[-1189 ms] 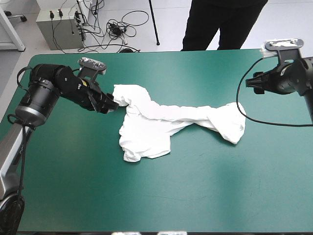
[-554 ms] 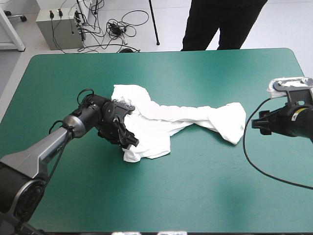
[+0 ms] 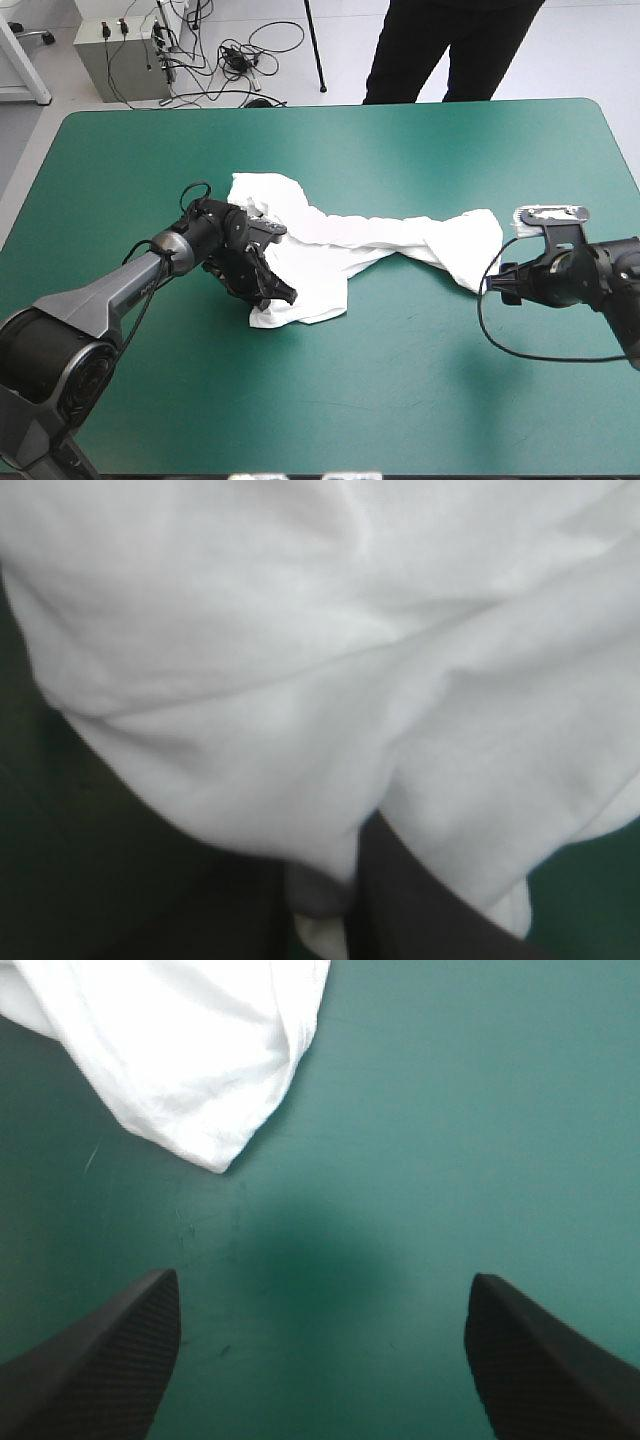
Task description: Fold the cloth
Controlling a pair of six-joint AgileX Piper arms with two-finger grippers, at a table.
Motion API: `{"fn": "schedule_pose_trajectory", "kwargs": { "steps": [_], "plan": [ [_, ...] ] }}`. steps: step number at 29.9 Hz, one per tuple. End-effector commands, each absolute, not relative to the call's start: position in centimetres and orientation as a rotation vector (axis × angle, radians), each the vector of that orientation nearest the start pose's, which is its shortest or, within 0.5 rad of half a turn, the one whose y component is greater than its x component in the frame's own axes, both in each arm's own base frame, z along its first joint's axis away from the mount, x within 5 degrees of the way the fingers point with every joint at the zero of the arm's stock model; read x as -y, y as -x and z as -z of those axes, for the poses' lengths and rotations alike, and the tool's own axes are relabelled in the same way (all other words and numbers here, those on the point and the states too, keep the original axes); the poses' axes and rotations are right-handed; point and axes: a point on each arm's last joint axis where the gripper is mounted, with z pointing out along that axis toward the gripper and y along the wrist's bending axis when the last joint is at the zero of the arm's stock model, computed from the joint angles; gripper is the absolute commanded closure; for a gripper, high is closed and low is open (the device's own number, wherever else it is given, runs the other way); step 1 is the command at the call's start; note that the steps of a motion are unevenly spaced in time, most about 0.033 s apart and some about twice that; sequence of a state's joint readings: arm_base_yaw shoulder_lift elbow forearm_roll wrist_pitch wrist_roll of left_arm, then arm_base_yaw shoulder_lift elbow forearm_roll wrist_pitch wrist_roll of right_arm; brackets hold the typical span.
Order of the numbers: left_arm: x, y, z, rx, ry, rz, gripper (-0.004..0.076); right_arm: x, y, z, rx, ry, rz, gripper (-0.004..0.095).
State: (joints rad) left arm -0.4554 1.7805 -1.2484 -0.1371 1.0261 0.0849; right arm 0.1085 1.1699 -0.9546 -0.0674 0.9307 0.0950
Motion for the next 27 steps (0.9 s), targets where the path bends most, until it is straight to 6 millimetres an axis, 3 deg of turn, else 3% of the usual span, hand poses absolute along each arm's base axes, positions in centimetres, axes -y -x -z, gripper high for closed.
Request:
{"fn": "schedule_pose_trajectory", "kwargs": {
  "steps": [1, 12, 22, 27],
  "plan": [
    [16.2, -30.3, -22.8, -2.920, -0.701, 0.237, 0.0734, -2.5, -24.7, -30.0, -2.584, 0.029, -0.035, 0.0166],
    [16.2, -30.3, -22.8, -2.924, -0.689, 0.238, 0.0733, -3.6, -29.3, -23.9, -2.705, -0.023, -0.132, 0.0180],
    [16.2, -30.3, -22.8, -2.927, -0.685, 0.238, 0.0733, -4.2, -30.8, -20.1, -2.805, -0.007, -0.180, 0.0371],
    [16.2, -30.2, -22.8, -2.929, -0.687, 0.237, 0.0733, -4.5, -31.2, -18.1, -2.870, 0.018, -0.209, 0.0553]
  ]
}}
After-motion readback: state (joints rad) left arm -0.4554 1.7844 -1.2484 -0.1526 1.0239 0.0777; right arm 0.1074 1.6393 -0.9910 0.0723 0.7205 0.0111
